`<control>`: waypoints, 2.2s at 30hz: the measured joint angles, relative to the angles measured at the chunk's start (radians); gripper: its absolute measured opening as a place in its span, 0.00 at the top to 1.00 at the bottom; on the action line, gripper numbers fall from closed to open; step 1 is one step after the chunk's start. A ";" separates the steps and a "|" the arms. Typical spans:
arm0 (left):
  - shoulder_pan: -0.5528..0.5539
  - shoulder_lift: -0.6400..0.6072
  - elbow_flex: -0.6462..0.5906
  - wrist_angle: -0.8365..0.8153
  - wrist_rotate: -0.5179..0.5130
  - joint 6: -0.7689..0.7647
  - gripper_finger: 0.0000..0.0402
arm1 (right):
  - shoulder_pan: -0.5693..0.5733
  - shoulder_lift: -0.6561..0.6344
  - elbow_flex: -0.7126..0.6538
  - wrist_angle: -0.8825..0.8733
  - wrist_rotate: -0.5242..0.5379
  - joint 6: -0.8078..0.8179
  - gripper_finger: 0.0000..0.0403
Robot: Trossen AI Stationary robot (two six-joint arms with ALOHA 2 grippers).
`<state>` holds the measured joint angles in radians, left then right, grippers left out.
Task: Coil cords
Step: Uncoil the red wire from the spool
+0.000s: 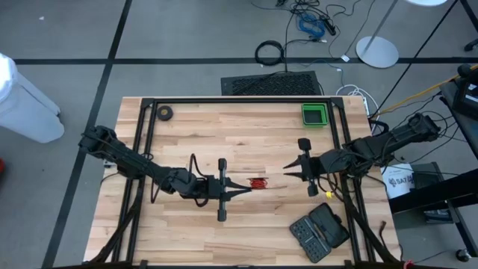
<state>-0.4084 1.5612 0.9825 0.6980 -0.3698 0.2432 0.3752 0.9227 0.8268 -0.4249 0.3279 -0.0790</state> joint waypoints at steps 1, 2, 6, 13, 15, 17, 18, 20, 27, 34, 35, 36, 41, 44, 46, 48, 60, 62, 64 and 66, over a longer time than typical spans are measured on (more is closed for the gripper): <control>0.000 0.000 0.000 -0.008 0.001 0.000 1.00 | 0.000 -0.003 0.000 0.007 0.016 -0.009 0.83; 0.000 0.000 0.000 -0.016 0.005 0.000 1.00 | 0.000 -0.005 0.000 0.017 0.032 -0.016 0.83; 0.000 0.000 0.000 -0.033 0.052 0.000 1.00 | 0.000 -0.019 0.000 0.068 0.100 -0.031 0.83; 0.000 0.000 0.000 -0.026 0.082 0.000 1.00 | 0.000 -0.034 0.000 0.144 0.117 -0.038 0.83; 0.000 0.000 0.000 -0.026 0.082 0.000 1.00 | 0.003 -0.033 0.000 0.168 0.104 -0.038 0.83; 0.000 0.000 0.000 -0.027 0.082 0.002 1.00 | 0.008 -0.033 0.000 0.201 0.068 -0.038 0.83; 0.000 0.000 0.000 -0.027 0.082 0.005 1.00 | 0.010 -0.031 0.000 0.218 0.047 -0.038 0.83; 0.000 0.000 0.000 -0.032 0.082 0.013 1.00 | 0.018 -0.028 0.000 0.256 0.006 -0.046 0.83; 0.000 0.000 0.000 -0.062 0.084 0.052 1.00 | 0.054 0.040 0.000 0.413 -0.030 -0.168 0.83; 0.000 0.000 0.000 -0.061 0.085 0.052 1.00 | 0.065 0.174 0.000 0.536 -0.014 -0.273 0.82; 0.000 0.000 0.000 -0.061 0.085 0.053 1.00 | 0.065 0.187 0.000 0.554 -0.014 -0.284 0.82; 0.000 0.000 0.000 -0.061 0.086 0.053 1.00 | 0.065 0.196 0.000 0.572 -0.012 -0.293 0.82; 0.000 0.000 0.000 -0.061 0.085 0.053 1.00 | 0.065 0.207 0.000 0.594 0.018 -0.303 0.82; 0.000 0.000 0.000 -0.061 0.085 0.053 1.00 | 0.065 0.199 0.000 0.595 0.018 -0.303 0.82; 0.000 0.000 0.000 -0.060 0.085 0.053 1.00 | 0.065 0.196 0.000 0.595 0.018 -0.303 0.82; 0.000 0.000 0.000 -0.060 0.085 0.053 1.00 | 0.065 0.196 0.000 0.593 0.018 -0.303 0.82; 0.000 0.000 0.000 -0.060 0.081 0.053 1.00 | 0.065 0.196 0.000 0.582 0.017 -0.279 0.82; 0.000 0.000 0.000 -0.060 0.078 0.053 1.00 | 0.066 0.183 0.000 0.556 0.034 -0.258 0.82; 0.000 0.000 0.000 -0.060 0.078 0.053 1.00 | 0.066 0.163 0.000 0.519 0.036 -0.233 0.82; 0.000 0.000 0.000 -0.060 0.077 0.053 1.00 | 0.066 0.138 0.000 0.470 0.037 -0.208 0.82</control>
<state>-0.4084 1.5612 0.9825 0.6380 -0.2924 0.2958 0.4408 1.0608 0.8268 0.0451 0.3645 -0.2868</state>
